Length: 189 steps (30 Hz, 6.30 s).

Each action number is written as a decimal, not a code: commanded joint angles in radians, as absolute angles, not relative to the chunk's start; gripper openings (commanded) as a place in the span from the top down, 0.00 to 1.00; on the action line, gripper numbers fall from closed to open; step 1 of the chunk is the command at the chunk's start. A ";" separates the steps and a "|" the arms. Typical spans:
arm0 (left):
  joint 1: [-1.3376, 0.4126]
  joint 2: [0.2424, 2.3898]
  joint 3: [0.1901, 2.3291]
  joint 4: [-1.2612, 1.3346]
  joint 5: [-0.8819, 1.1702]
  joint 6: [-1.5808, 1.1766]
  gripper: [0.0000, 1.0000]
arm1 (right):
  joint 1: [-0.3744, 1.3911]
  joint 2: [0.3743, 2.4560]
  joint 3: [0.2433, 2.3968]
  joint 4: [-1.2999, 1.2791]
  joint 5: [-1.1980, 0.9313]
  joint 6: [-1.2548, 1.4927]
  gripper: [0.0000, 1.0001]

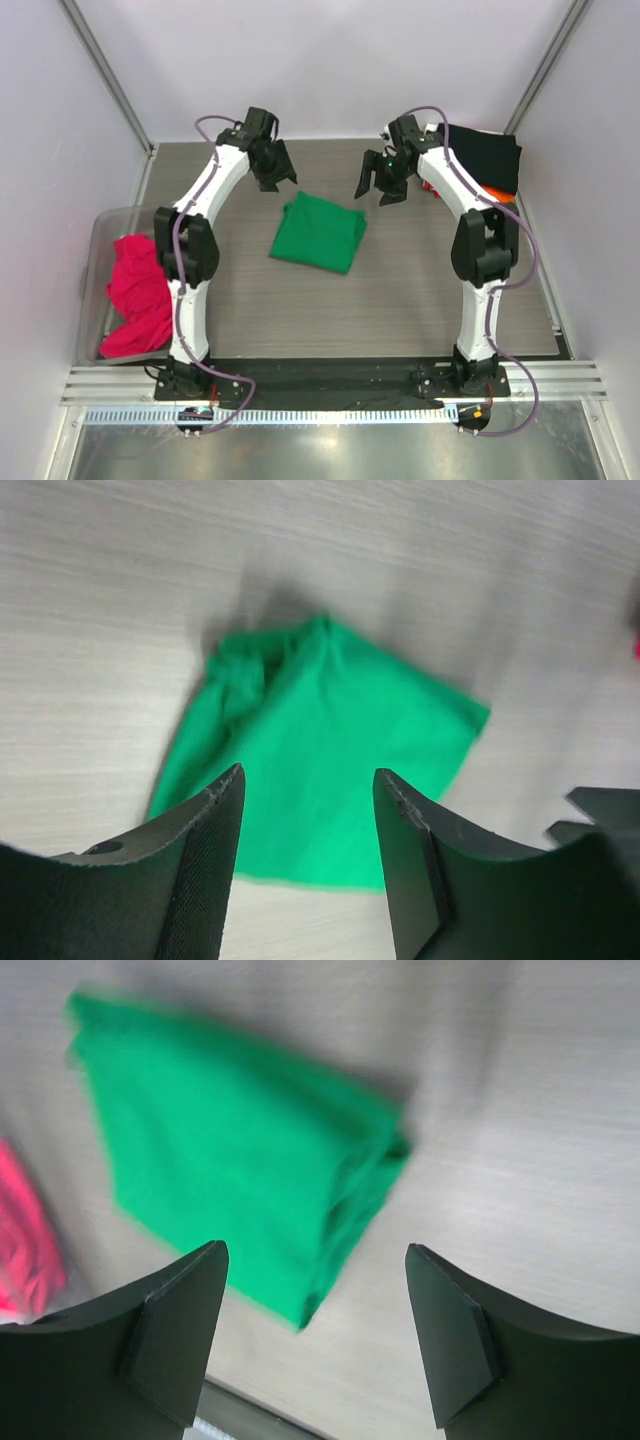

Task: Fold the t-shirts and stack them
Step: Fold the tshirt, then neatly place the folded tshirt to the corner

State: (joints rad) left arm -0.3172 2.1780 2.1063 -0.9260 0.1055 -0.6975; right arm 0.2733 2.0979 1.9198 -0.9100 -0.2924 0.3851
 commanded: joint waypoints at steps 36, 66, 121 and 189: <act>-0.551 1.502 1.266 -0.849 0.026 -0.640 0.40 | 0.494 1.372 0.926 -0.517 -0.374 0.566 0.00; -0.397 1.830 1.172 -0.549 -0.175 -0.601 0.57 | 0.358 1.812 1.287 -0.419 -0.515 0.414 0.07; -0.396 0.678 0.894 -0.811 -0.160 -0.502 0.18 | 0.244 1.867 1.679 -0.633 -0.135 0.129 0.99; -0.396 0.739 0.882 -0.799 -0.126 -0.503 0.18 | -0.299 2.289 2.499 -0.614 -0.022 0.129 0.00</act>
State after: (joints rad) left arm -0.3988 0.7460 0.8856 -0.8410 -0.1303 -0.4969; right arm -0.3450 2.4111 2.4680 -0.6647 -0.0280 0.0818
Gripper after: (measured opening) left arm 0.817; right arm 0.996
